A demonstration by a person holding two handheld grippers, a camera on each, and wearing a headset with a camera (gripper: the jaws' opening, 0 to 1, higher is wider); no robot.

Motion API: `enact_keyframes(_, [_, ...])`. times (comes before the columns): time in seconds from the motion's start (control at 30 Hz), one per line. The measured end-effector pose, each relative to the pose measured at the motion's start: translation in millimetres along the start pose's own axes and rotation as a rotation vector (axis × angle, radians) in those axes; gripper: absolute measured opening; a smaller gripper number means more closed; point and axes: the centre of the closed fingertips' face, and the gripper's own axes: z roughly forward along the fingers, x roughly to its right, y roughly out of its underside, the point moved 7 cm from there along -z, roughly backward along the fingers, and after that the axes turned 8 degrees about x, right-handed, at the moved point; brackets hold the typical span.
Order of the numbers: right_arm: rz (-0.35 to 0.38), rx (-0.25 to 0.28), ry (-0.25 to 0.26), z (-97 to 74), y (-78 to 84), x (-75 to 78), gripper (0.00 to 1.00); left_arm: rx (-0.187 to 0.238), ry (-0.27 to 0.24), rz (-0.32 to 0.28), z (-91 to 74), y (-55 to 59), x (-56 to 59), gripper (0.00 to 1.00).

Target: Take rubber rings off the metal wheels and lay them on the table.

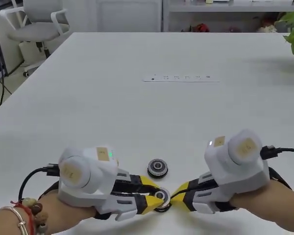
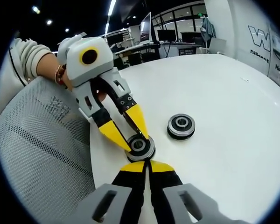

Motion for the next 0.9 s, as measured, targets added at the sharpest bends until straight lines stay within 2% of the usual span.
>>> enact_keyframes(0.1, [0.07,-0.003,0.014,-1.1,0.0,0.8,0.0,-0.001,0.002,0.003,0.5,-0.7,1.1,0.14])
enact_keyframes(0.33, [0.133,0.009,0.012,-4.3,0.1,3.2,0.0,0.001,0.004,0.001,1.0,-1.8,2.5,0.14])
enact_keyframes(0.4, [0.214,0.023,0.013,-5.3,-0.8,3.6,0.0,0.001,0.004,0.002,0.8,-1.3,1.9,0.14])
enact_keyframes(0.57, [0.218,0.023,0.017,-5.8,-0.8,5.6,0.0,0.002,0.004,0.002,1.1,-0.7,1.6,0.14])
enact_keyframes(0.9, [0.346,0.052,0.001,-7.2,-0.7,8.6,0.0,0.003,0.007,0.0,1.7,-1.2,2.7,0.14])
